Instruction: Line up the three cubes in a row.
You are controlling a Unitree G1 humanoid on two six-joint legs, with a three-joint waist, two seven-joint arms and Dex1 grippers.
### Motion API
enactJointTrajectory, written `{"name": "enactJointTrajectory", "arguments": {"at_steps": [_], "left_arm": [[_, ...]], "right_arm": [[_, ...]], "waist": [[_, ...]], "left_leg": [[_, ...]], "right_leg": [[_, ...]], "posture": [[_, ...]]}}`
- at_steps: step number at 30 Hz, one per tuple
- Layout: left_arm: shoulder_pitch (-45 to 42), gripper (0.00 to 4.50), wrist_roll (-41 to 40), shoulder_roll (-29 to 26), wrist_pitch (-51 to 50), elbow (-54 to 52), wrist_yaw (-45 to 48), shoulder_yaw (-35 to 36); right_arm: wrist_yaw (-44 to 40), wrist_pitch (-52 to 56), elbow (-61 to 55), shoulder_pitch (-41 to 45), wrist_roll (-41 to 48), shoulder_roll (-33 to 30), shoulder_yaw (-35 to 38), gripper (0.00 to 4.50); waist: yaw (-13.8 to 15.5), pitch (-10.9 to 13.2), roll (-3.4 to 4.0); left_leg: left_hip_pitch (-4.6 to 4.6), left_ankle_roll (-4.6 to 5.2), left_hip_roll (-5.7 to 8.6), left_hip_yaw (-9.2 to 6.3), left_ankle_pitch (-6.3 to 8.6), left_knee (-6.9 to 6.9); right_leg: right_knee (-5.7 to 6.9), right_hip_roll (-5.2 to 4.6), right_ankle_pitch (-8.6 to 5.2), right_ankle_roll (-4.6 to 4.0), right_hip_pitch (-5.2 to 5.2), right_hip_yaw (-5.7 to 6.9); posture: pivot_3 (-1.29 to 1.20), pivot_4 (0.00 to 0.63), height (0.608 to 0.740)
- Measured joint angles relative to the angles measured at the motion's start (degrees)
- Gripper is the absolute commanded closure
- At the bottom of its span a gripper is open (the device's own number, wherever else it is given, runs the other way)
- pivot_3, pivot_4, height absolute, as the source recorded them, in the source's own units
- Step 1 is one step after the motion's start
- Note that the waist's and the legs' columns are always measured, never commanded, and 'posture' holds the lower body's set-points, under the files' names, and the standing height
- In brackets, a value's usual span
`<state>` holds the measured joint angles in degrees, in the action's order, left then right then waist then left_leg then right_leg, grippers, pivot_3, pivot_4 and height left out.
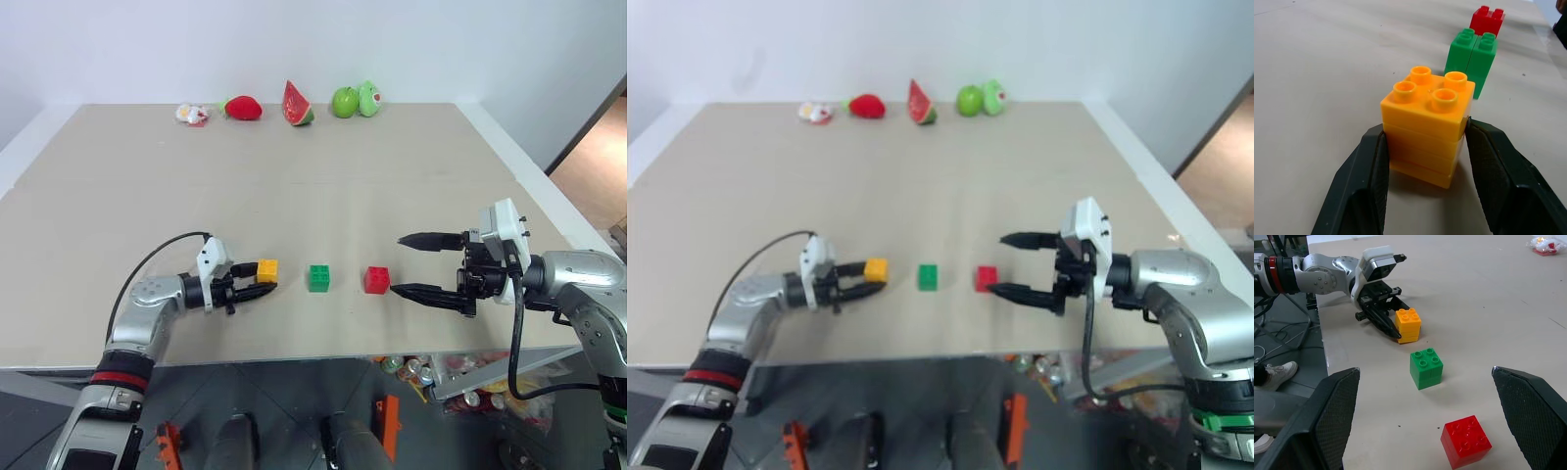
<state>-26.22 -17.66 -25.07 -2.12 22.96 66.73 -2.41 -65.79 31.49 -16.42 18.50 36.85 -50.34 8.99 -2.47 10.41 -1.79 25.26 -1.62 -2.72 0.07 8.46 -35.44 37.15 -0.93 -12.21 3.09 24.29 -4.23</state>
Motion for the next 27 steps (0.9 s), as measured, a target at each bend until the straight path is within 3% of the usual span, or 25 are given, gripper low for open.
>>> {"name": "enactJointTrajectory", "arguments": {"at_steps": [4,6,11,18,27], "left_arm": [[0.03,2.69,0.32,-0.04,1.01,0.25,0.0,-0.02],[0.05,1.66,0.32,-0.04,1.02,0.24,-0.03,-0.02],[0.37,0.04,0.31,-0.06,1.16,0.02,-0.44,-0.01],[4.75,0.04,-0.49,-3.64,-2.47,-6.63,0.06,0.06],[18.94,0.04,-6.26,-17.68,-11.67,-19.21,2.67,7.78]], "right_arm": [[0.0,-0.03,0.22,0.22,-0.06,0.0,0.0,0.01],[0.0,-0.05,0.43,0.28,-0.09,0.0,0.0,0.01],[-0.05,-0.11,0.89,0.65,-0.16,0.0,0.0,0.01],[-0.47,-0.24,2.15,1.83,-0.68,-0.22,-0.08,0.01],[-2.97,-1.08,4.97,2.48,-1.36,-2.6,0.13,0.01]], "waist": [[0.0,0.0,0.0],[0.0,0.0,0.0],[-0.03,0.0,0.0],[-0.18,0.0,0.01],[-0.33,0.01,0.03]], "left_leg": [[0.0,0.0,0.0,0.0,0.0,0.0],[0.0,0.0,0.0,0.0,0.0,0.0],[-0.02,0.0,0.0,0.0,0.0,0.0],[-0.08,0.0,-0.05,0.02,0.0,0.08],[-0.12,-0.02,-0.18,0.09,0.05,0.15]], "right_leg": [[0.0,0.0,0.0,0.0,0.0,0.0],[0.0,0.0,0.0,0.0,0.0,0.0],[0.0,0.0,0.0,0.0,-0.01,0.0],[0.0,0.03,0.0,-0.02,0.0,-0.01],[0.0,0.0,-0.08,-0.17,0.1,0.0]], "posture": [[0.0,0.15,0.74],[0.0,0.15,0.74],[0.0,0.15,0.74],[0.0,0.15,0.74],[0.0,0.15,0.74]]}}
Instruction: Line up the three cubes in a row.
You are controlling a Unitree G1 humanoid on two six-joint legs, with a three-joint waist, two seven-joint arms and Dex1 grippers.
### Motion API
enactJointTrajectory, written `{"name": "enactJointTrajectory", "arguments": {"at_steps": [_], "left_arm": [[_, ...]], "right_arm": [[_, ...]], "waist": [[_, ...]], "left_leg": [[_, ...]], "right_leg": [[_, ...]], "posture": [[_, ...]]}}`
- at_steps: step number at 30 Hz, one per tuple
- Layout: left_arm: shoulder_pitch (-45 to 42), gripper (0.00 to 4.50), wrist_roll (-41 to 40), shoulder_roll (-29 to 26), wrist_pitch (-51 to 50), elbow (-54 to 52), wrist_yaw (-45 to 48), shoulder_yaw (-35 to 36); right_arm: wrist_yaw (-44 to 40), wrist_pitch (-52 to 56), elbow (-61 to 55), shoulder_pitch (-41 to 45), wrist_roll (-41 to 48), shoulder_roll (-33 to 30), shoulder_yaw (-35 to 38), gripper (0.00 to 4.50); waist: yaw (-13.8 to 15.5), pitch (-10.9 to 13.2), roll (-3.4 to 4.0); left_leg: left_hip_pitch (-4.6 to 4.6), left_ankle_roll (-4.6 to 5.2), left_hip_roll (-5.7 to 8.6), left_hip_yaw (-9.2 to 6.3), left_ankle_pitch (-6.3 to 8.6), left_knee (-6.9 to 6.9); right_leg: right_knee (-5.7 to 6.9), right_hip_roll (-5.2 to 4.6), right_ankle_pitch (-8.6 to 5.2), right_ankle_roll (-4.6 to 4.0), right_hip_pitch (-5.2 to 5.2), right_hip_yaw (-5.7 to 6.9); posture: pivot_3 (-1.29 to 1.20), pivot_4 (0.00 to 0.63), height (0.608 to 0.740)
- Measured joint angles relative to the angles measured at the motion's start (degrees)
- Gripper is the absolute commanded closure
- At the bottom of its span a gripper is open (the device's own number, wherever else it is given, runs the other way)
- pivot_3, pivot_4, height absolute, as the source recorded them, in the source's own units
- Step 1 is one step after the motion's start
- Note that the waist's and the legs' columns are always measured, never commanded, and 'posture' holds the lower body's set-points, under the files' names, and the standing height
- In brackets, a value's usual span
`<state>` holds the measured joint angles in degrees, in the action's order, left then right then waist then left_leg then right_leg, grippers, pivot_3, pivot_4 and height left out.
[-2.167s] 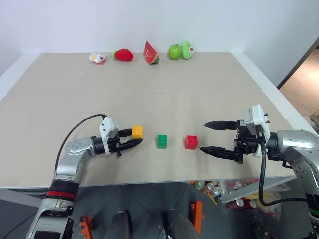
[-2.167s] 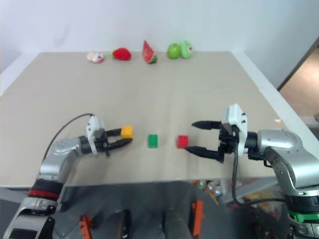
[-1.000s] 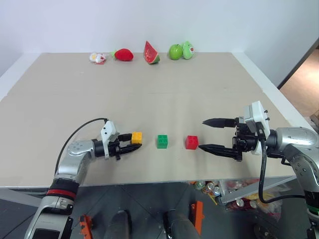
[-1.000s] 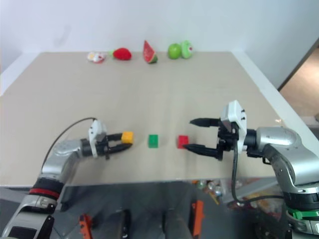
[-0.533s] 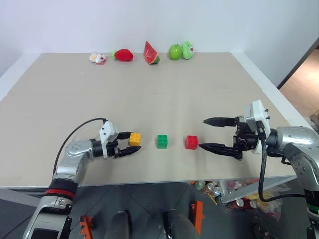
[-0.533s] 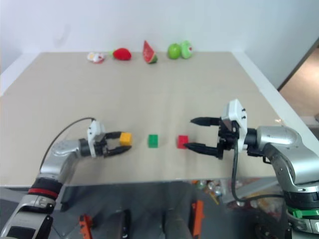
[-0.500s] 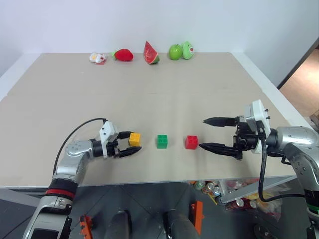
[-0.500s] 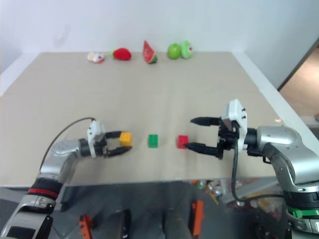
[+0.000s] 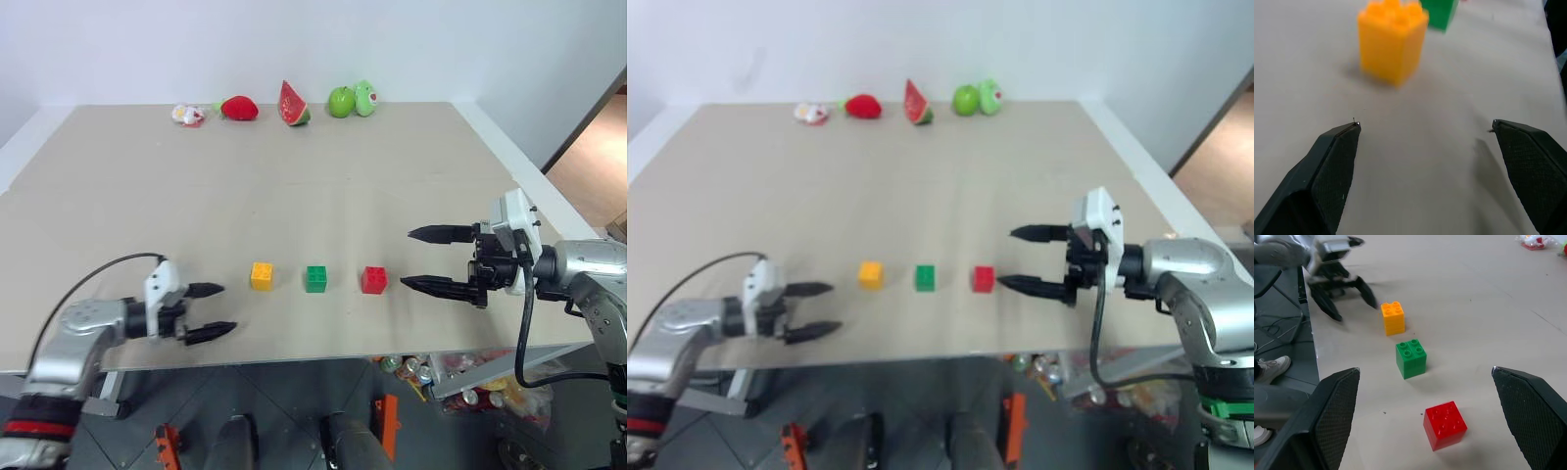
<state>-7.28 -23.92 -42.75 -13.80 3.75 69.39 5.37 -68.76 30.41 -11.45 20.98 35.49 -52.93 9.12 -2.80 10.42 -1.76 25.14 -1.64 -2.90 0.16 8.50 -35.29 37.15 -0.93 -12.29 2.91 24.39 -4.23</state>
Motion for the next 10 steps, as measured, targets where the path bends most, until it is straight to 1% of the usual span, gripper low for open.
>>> {"name": "enactJointTrajectory", "arguments": {"at_steps": [4,5,10], "left_arm": [[3.42,0.04,-3.06,-4.02,-8.46,-1.86,-2.92,5.68],[4.7,0.04,-3.88,-4.61,-10.57,-2.74,-4.13,7.36],[7.75,0.04,-3.8,-4.62,-9.73,-5.82,-5.56,8.3]], "right_arm": [[-0.12,-0.43,1.51,-2.64,-0.27,-0.56,1.21,0.01],[-0.11,-0.6,2.92,-4.16,-0.49,-0.57,1.98,0.01],[0.44,-2.17,7.0,-6.48,-2.34,-0.17,2.22,0.01]], "waist": [[0.02,0.0,0.0],[0.04,0.01,0.02],[0.11,0.0,0.0]], "left_leg": [[0.01,-0.08,0.02,0.02,0.05,-0.01],[0.02,-0.17,0.1,0.15,0.11,-0.01],[0.02,-0.25,0.06,0.42,0.18,-0.02]], "right_leg": [[-0.02,-0.11,-0.01,-0.01,0.02,0.04],[-0.06,-0.31,-0.02,0.0,0.04,0.06],[-0.15,-0.45,-0.03,0.03,0.06,0.07]], "posture": [[0.0,0.15,0.74],[0.0,0.15,0.74],[0.0,0.15,0.74]]}}
